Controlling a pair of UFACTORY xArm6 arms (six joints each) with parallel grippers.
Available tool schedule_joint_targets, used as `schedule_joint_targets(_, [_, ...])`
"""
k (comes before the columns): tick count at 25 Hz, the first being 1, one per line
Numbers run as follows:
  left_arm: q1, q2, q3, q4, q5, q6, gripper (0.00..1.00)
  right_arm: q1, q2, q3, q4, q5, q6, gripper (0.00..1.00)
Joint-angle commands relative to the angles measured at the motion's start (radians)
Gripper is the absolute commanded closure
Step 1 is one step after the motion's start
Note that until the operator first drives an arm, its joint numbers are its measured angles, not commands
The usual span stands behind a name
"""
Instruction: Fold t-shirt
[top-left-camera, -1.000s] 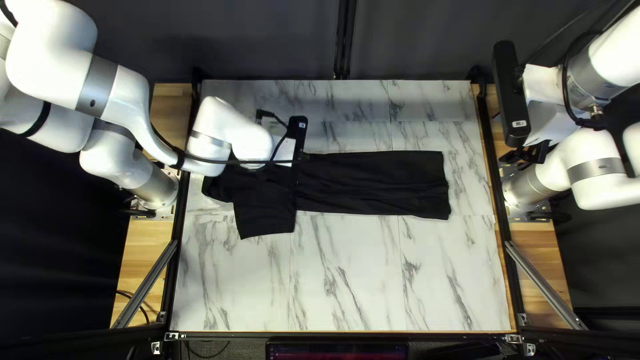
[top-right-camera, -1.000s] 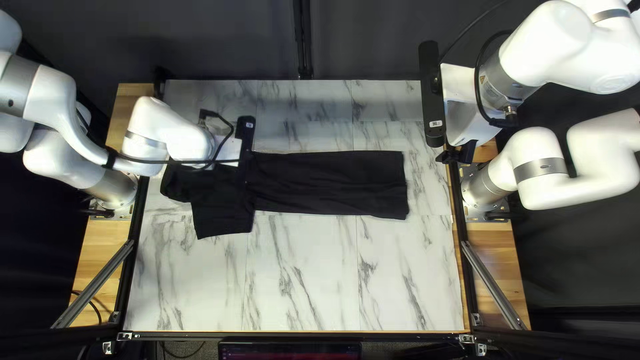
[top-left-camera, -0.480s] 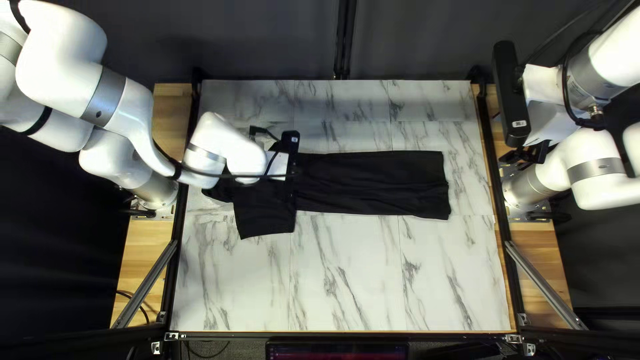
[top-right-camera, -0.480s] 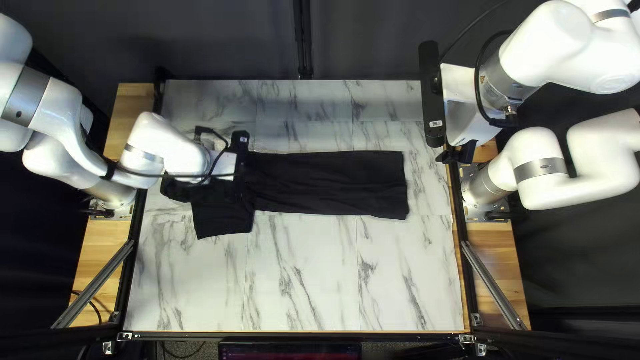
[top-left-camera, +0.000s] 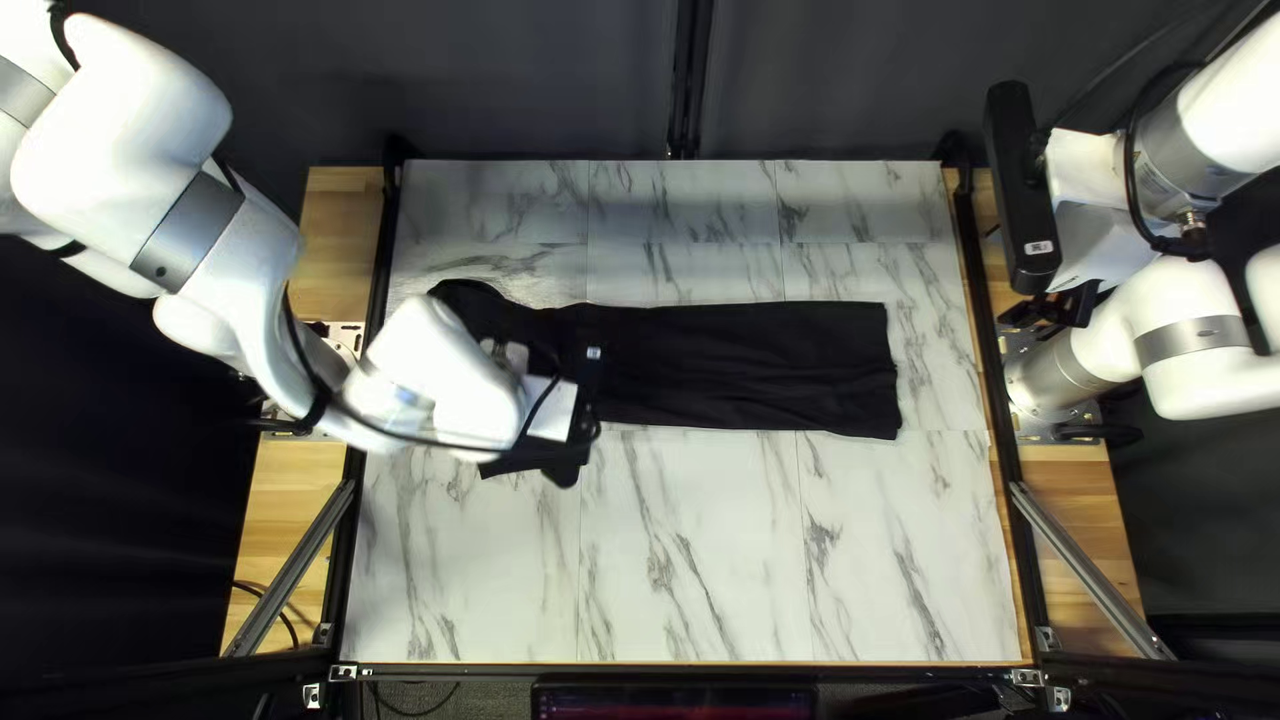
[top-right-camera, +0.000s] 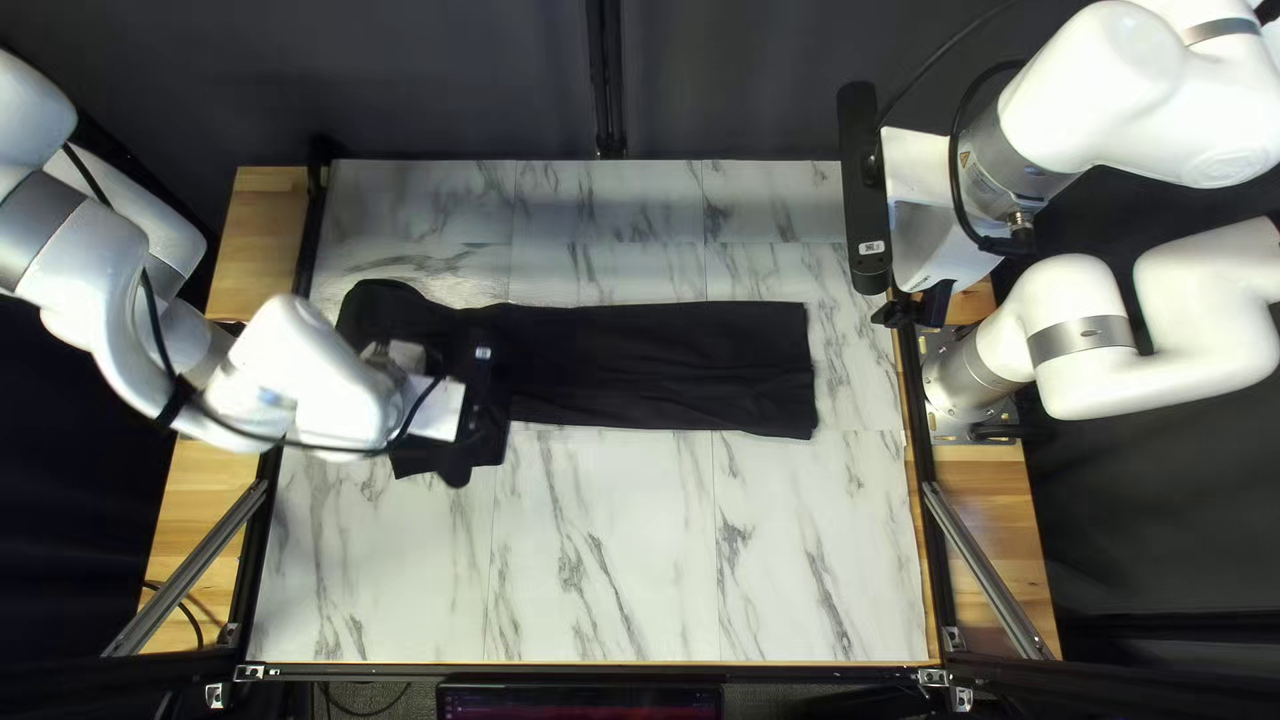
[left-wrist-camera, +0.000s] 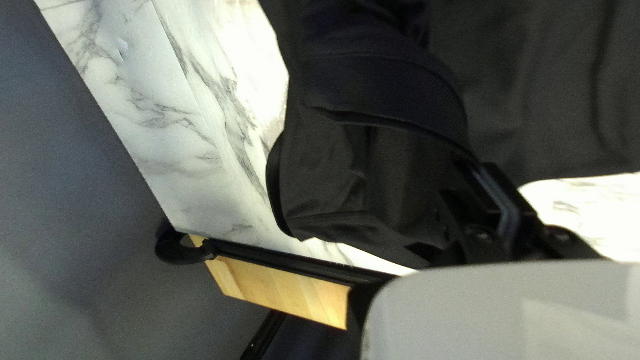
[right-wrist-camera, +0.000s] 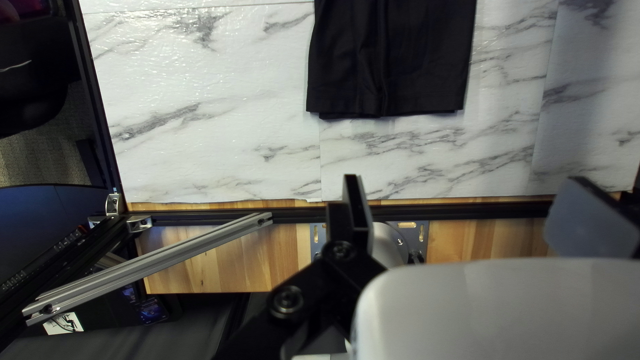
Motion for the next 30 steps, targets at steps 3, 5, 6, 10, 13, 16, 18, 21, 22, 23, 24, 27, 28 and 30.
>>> schedule_joint_targets(3, [-0.005,-0.021,0.035,0.019,-0.027,0.044,0.94,0.000,0.000,0.000,0.000,0.000,0.000,0.00])
schedule_joint_targets(5, [0.038,-0.052,0.076,0.023,-0.050,0.078,0.94,0.000,0.000,0.000,0.000,0.000,0.000,0.00])
schedule_joint_targets(6, [0.064,-0.070,0.097,0.025,-0.059,0.095,0.95,0.000,0.000,0.000,0.000,0.000,0.000,0.00])
schedule_joint_targets(10, [0.196,-0.156,0.140,0.031,-0.042,0.202,0.95,0.000,0.000,0.000,0.000,0.000,0.000,0.00])
schedule_joint_targets(13, [0.197,-0.148,0.097,0.033,-0.010,0.219,0.95,0.000,0.000,0.000,0.000,0.000,0.000,0.00])
schedule_joint_targets(16, [0.171,-0.080,0.044,0.042,-0.033,0.209,0.95,0.000,0.000,0.000,0.000,0.000,0.000,0.00])
schedule_joint_targets(18, [0.141,-0.057,0.039,0.045,-0.078,0.206,0.95,0.000,0.000,0.000,0.000,0.000,0.000,0.00])
schedule_joint_targets(21, [0.095,-0.097,0.076,0.048,-0.132,0.225,0.94,0.000,0.000,0.000,0.000,0.000,0.000,0.00])
schedule_joint_targets(22, [0.082,-0.128,0.105,0.052,-0.160,0.248,0.94,0.000,0.000,0.000,0.000,0.000,0.000,0.00])
schedule_joint_targets(23, [0.092,-0.158,0.136,0.049,-0.176,0.275,0.94,0.000,0.000,0.000,0.000,0.000,0.000,0.00])
schedule_joint_targets(24, [0.117,-0.190,0.171,0.044,-0.191,0.307,0.94,0.000,0.000,0.000,0.000,0.000,0.000,0.00])
schedule_joint_targets(27, [0.225,-0.266,0.243,0.021,-0.205,0.404,0.95,0.000,0.000,0.000,0.000,0.000,0.000,0.00])
schedule_joint_targets(28, [0.284,-0.288,0.263,0.013,-0.206,0.450,0.95,0.000,0.000,0.000,0.000,0.000,0.000,0.00])
schedule_joint_targets(30, [0.393,-0.298,0.284,-0.010,-0.219,0.533,0.94,0.000,0.000,0.000,0.000,0.000,0.000,0.00])
